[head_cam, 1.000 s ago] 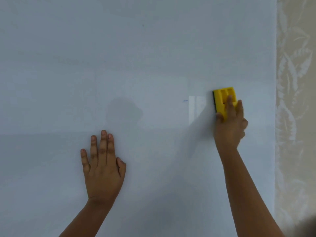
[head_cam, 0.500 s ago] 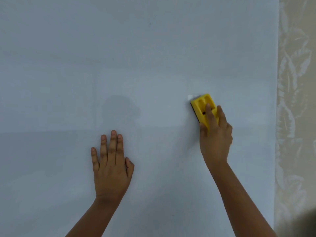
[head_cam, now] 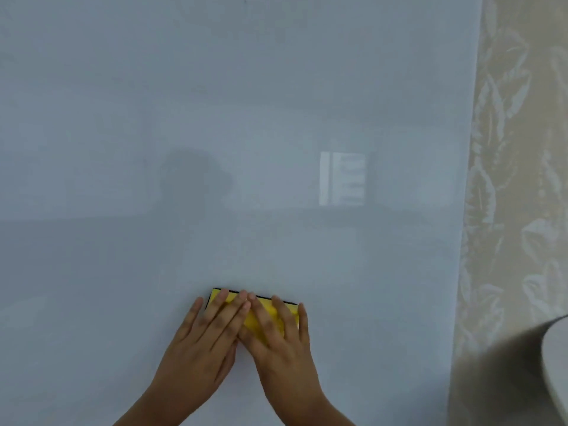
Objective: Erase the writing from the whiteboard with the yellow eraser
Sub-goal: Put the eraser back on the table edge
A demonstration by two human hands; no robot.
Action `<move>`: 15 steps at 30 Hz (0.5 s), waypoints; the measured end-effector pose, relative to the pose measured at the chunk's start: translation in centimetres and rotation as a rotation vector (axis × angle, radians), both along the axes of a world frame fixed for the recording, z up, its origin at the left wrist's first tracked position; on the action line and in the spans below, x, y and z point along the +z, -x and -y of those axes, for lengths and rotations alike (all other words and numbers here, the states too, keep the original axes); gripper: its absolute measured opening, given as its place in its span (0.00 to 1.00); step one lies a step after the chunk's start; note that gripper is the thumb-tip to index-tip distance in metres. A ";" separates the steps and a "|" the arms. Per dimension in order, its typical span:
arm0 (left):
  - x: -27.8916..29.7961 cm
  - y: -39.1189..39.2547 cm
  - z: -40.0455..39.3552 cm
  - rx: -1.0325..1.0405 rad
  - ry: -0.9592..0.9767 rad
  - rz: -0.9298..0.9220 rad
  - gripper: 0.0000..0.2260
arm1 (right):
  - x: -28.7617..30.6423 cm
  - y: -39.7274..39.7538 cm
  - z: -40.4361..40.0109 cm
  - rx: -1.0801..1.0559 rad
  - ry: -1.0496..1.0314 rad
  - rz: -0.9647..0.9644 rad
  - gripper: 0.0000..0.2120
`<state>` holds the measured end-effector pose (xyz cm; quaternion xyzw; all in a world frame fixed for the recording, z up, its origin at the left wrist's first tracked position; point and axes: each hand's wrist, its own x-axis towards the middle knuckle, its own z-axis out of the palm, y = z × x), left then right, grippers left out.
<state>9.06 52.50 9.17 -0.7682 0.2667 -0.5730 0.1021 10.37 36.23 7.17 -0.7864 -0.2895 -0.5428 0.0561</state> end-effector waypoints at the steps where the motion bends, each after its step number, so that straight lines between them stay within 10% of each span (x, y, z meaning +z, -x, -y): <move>1: -0.6 -0.1 0.2 0.036 -0.035 0.006 0.25 | -0.5 -0.1 0.7 -0.012 0.037 -0.013 0.26; 15: 0.7 -3.0 13.6 -0.071 -0.062 -0.123 0.21 | 0.9 0.1 15.1 -0.087 -0.083 -0.231 0.37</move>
